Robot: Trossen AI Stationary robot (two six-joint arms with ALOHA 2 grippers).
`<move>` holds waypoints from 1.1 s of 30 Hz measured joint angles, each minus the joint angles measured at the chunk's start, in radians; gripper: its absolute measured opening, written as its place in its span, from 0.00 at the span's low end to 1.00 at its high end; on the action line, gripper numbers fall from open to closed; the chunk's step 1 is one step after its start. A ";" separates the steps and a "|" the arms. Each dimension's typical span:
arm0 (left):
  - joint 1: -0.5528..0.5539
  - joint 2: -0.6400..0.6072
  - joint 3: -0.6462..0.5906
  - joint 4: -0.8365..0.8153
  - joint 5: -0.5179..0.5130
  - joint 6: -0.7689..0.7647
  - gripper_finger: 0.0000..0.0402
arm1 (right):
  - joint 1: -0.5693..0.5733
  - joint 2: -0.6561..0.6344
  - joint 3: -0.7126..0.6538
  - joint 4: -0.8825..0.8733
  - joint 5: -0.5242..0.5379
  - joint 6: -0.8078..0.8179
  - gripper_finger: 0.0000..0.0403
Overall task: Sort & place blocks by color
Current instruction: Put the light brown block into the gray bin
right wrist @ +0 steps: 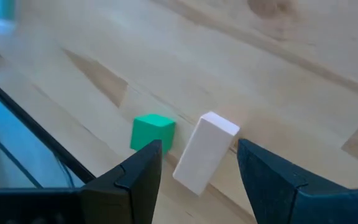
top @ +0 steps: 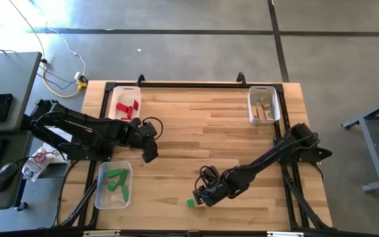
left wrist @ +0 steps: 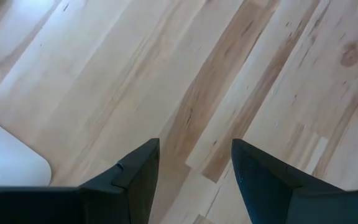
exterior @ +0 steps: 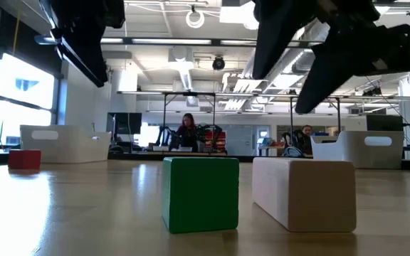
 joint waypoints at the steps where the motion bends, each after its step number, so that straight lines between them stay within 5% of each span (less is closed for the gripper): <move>1: 0.000 0.000 0.000 0.000 -0.004 0.000 0.46 | 0.000 0.006 0.000 0.002 -0.004 0.002 0.48; 33: 0.000 0.000 0.000 0.001 -0.018 -0.001 0.46 | 0.000 0.129 0.000 0.092 -0.092 0.046 0.48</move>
